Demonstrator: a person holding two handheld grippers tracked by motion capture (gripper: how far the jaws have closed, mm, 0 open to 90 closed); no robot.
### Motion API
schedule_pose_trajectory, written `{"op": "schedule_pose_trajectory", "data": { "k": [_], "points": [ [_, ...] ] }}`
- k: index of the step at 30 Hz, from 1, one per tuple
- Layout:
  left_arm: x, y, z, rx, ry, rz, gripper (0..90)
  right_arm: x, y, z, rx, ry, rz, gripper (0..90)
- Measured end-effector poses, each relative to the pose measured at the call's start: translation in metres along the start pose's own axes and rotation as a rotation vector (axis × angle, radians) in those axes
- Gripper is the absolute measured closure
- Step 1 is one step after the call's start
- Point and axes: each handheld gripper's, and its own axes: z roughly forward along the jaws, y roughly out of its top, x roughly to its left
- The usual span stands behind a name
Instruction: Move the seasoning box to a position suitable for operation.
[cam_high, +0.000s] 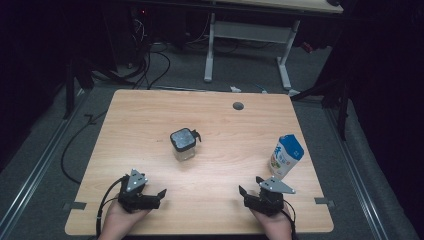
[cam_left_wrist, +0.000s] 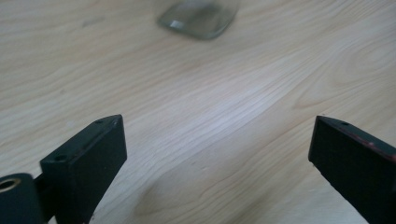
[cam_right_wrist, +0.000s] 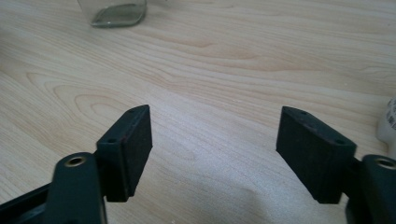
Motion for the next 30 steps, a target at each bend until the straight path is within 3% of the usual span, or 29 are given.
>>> {"op": "schedule_pose_trajectory", "data": {
  "k": [1, 2, 9, 17, 20, 26, 27, 28, 29, 30],
  "points": [
    [0.002, 0.0, -0.003, -0.036, -0.036, -0.01, 5.7, 0.0, 0.0, -0.001, -0.008, -0.004, -0.002, 30.3],
    [0.004, 0.0, -0.007, -0.057, -0.036, -0.006, 7.1, 0.001, -0.001, -0.003, -0.013, -0.011, -0.009, 32.5],
    [0.006, -0.003, -0.006, -0.036, -0.041, -0.015, 9.5, 0.001, -0.001, -0.005, -0.017, -0.014, -0.015, 33.3],
    [0.009, -0.004, -0.007, -0.047, -0.039, -0.036, 13.4, 0.0, -0.001, -0.006, -0.023, -0.007, -0.014, 32.7],
    [0.012, -0.004, -0.009, -0.071, -0.048, -0.072, 16.0, -0.001, -0.001, -0.007, -0.024, -0.003, -0.014, 33.4],
    [0.016, -0.005, -0.014, -0.12, -0.044, -0.119, 31.4, -0.001, 0.001, -0.008, -0.034, 0.019, -0.013, 34.9],
    [0.016, -0.006, -0.014, -0.128, -0.041, -0.12, 33.5, -0.001, 0.001, -0.008, -0.035, 0.022, -0.013, 36.0],
    [0.016, -0.006, -0.015, -0.145, -0.014, -0.087, 36.5, -0.001, 0.001, -0.008, -0.035, 0.023, -0.013, 36.4],
    [0.016, -0.006, -0.015, -0.145, -0.014, -0.087, 36.9, -0.001, 0.001, -0.008, -0.035, 0.023, -0.013, 36.4],
    [0.016, -0.006, -0.015, -0.153, 0.01, -0.06, 36.9, 0.0, 0.001, -0.008, -0.033, 0.026, -0.015, 37.2]
  ]
}}
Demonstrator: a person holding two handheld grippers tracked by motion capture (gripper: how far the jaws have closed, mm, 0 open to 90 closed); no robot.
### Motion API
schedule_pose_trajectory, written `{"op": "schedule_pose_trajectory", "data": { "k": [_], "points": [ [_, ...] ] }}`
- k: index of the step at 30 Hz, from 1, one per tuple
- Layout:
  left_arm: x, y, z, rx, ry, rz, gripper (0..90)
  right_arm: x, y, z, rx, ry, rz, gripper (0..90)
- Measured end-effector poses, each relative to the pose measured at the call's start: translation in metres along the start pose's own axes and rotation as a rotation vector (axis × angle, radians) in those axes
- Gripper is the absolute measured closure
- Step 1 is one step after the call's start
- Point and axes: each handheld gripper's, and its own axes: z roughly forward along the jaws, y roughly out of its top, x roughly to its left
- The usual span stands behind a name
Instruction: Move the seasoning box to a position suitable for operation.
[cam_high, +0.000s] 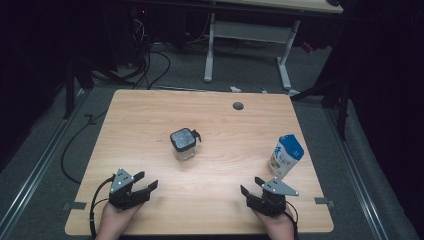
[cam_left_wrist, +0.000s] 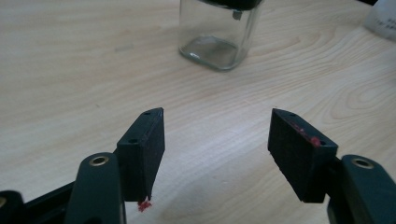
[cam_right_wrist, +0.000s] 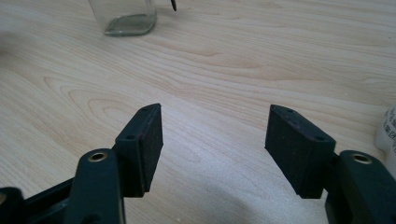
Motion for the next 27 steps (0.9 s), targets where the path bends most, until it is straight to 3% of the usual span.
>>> {"op": "schedule_pose_trajectory", "data": {
  "k": [6, 9, 12, 14, 15, 16, 18, 19, 22, 25, 27],
  "points": [
    [0.0, 0.013, 0.009, 0.002, -0.004, -0.006, 50.0, 0.002, 0.0, -0.001, -0.009, 0.022, -0.015, 42.3],
    [0.004, 0.022, 0.022, -0.001, 0.029, 0.014, 51.2, 0.003, 0.0, -0.002, -0.012, 0.022, -0.021, 43.1],
    [0.012, 0.034, 0.041, 0.033, 0.028, 0.0, 52.4, 0.003, 0.0, -0.002, -0.012, 0.028, -0.018, 43.8],
    [0.016, 0.045, 0.054, 0.017, 0.054, 0.019, 58.7, 0.003, 0.001, -0.002, -0.015, 0.027, -0.023, 44.1],
    [0.017, 0.049, 0.059, 0.013, 0.066, 0.029, 67.4, 0.003, 0.001, -0.002, -0.014, 0.03, -0.02, 44.6],
    [0.018, 0.053, 0.066, 0.003, 0.081, 0.048, 67.4, 0.003, 0.001, -0.002, -0.016, 0.033, -0.018, 45.1],
    [0.022, 0.062, 0.08, -0.011, 0.119, 0.097, 81.1, 0.003, 0.001, -0.004, -0.014, 0.033, -0.012, 46.9],
    [0.025, 0.066, 0.087, -0.01, 0.135, 0.115, 81.1, 0.003, 0.001, -0.004, -0.014, 0.033, -0.012, 46.9],
    [0.032, 0.08, 0.112, 0.026, 0.132, 0.044, 89.9, 0.004, 0.001, -0.004, -0.019, 0.034, -0.017, 49.5],
    [0.037, 0.087, 0.126, 0.022, 0.134, 0.01, 90.0, 0.004, 0.001, -0.003, -0.015, 0.03, -0.017, 49.6],
    [0.039, 0.089, 0.132, 0.039, 0.12, 0.016, 90.0, 0.005, 0.0, -0.002, -0.006, 0.031, -0.016, 49.6]
  ]
}}
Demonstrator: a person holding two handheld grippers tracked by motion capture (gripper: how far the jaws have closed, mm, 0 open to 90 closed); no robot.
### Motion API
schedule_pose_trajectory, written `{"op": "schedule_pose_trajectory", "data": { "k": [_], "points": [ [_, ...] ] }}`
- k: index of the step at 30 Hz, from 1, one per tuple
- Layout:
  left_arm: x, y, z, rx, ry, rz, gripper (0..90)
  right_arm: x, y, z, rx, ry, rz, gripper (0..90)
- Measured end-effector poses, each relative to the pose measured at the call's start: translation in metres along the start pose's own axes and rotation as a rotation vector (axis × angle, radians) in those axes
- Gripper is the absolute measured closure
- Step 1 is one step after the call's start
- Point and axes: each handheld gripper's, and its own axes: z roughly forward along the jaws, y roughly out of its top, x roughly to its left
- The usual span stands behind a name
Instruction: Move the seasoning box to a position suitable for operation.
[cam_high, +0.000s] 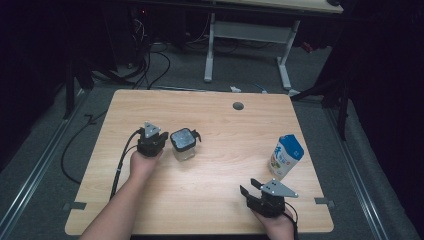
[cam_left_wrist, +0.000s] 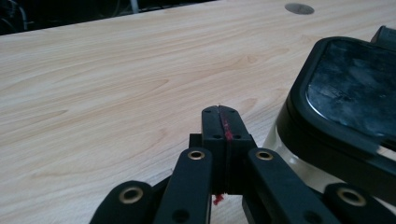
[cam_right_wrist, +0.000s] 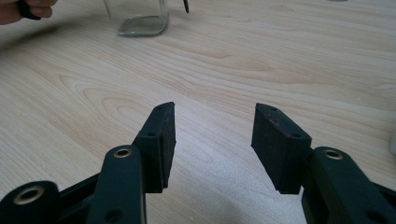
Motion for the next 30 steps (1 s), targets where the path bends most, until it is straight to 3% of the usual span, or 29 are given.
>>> {"op": "schedule_pose_trajectory", "data": {
  "k": [7, 9, 11, 14, 17, 20, 23, 24, 25, 26, 27, 30],
  "points": [
    [-0.01, -0.007, -0.011, -0.019, -0.066, 0.029, 90.0, 0.0, -0.001, 0.001, 0.002, 0.001, 0.002, 49.2],
    [-0.016, -0.013, -0.02, -0.036, -0.09, 0.035, 90.0, 0.0, -0.001, 0.0, 0.001, 0.001, 0.002, 49.2],
    [-0.032, -0.022, -0.034, -0.054, -0.131, 0.078, 90.0, 0.001, 0.0, 0.0, -0.001, -0.002, 0.004, 49.2],
    [-0.043, -0.026, -0.041, -0.071, -0.126, 0.105, 90.0, 0.001, 0.0, 0.0, -0.004, -0.002, 0.005, 49.2],
    [-0.041, -0.025, -0.037, -0.067, -0.073, 0.084, 90.0, 0.002, 0.0, 0.0, -0.006, -0.001, -0.002, 49.4],
    [-0.027, -0.019, -0.021, -0.05, -0.06, 0.013, 90.0, 0.004, 0.0, 0.001, 0.0, 0.001, -0.007, 49.4],
    [-0.024, -0.013, -0.008, -0.053, -0.095, 0.026, 90.0, 0.003, -0.001, 0.002, 0.008, 0.002, -0.01, 49.5],
    [-0.025, -0.013, -0.007, -0.071, -0.128, 0.016, 90.0, 0.003, -0.001, 0.003, 0.006, 0.001, -0.007, 49.5],
    [-0.025, -0.013, -0.007, -0.071, -0.128, 0.016, 90.0, 0.003, -0.001, 0.003, 0.006, 0.001, -0.007, 49.5],
    [-0.025, -0.014, -0.008, -0.069, -0.158, 0.002, 90.0, 0.002, -0.001, 0.003, 0.009, -0.001, -0.003, 49.5],
    [-0.032, -0.016, -0.013, -0.062, -0.171, 0.03, 90.0, 0.001, -0.002, 0.003, 0.008, -0.002, 0.003, 49.6],
    [-0.044, -0.019, -0.023, -0.062, -0.208, 0.049, 90.0, 0.0, -0.003, 0.004, 0.013, -0.007, 0.002, 49.8]
  ]
}}
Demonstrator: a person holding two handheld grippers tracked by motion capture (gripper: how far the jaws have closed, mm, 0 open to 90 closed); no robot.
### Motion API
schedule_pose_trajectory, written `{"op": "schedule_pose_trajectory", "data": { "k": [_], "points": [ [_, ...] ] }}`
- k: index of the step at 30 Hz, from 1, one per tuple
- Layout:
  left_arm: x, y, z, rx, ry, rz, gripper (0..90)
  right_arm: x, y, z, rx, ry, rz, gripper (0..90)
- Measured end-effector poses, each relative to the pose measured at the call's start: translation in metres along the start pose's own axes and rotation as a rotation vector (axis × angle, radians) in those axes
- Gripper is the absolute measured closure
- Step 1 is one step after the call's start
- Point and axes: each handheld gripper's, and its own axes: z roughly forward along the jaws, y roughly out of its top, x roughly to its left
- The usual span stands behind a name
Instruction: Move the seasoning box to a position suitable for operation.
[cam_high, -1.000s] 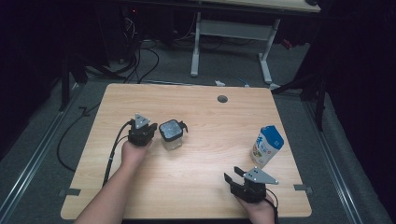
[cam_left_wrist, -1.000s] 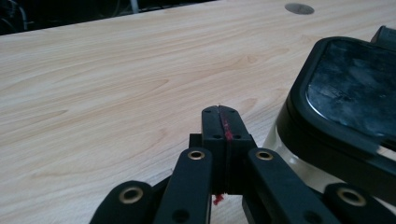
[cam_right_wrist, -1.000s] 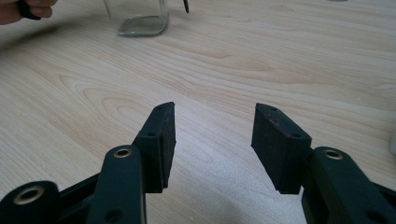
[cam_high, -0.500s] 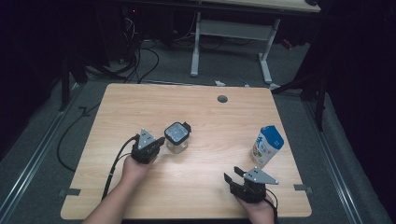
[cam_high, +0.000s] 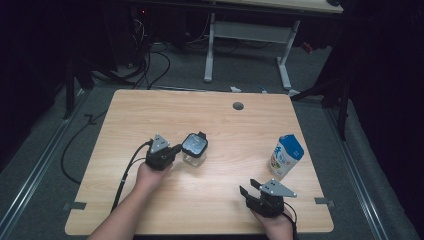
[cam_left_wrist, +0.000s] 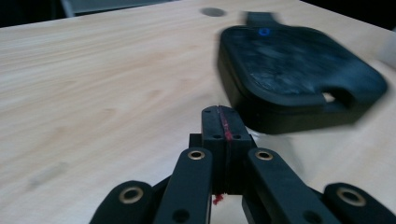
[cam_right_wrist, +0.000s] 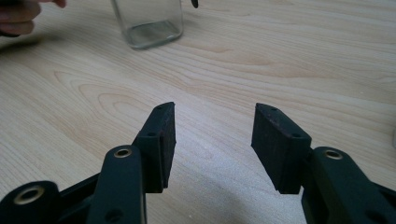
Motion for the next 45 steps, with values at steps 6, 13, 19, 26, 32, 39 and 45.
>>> {"op": "schedule_pose_trajectory", "data": {
  "k": [6, 13, 19, 26, 32, 39, 45],
  "points": [
    [-0.059, -0.006, -0.011, 0.012, -0.085, 0.103, 90.0, 0.001, -0.001, 0.002, 0.007, -0.007, 0.003, 51.3],
    [-0.055, -0.007, -0.013, -0.005, 0.033, 0.063, 90.0, 0.002, -0.003, 0.007, 0.028, -0.028, 0.002, 65.4],
    [-0.033, -0.002, 0.01, 0.0, 0.052, 0.0, 90.0, 0.005, -0.002, 0.016, 0.042, -0.046, -0.011, 80.0],
    [-0.053, -0.008, 0.012, 0.006, -0.02, -0.007, 90.0, 0.009, -0.004, 0.015, 0.053, -0.053, -0.017, 77.8],
    [-0.103, -0.02, -0.012, -0.001, -0.115, 0.068, 90.0, 0.001, -0.005, 0.012, 0.047, -0.074, -0.003, 79.2],
    [-0.093, -0.034, -0.038, 0.007, -0.03, 0.034, 90.0, -0.01, 0.005, 0.025, 0.0, -0.098, 0.003, 89.9],
    [-0.065, -0.037, -0.062, -0.031, 0.055, 0.016, 88.5, -0.015, 0.027, 0.057, 0.015, -0.11, -0.018, 89.8]
  ]
}}
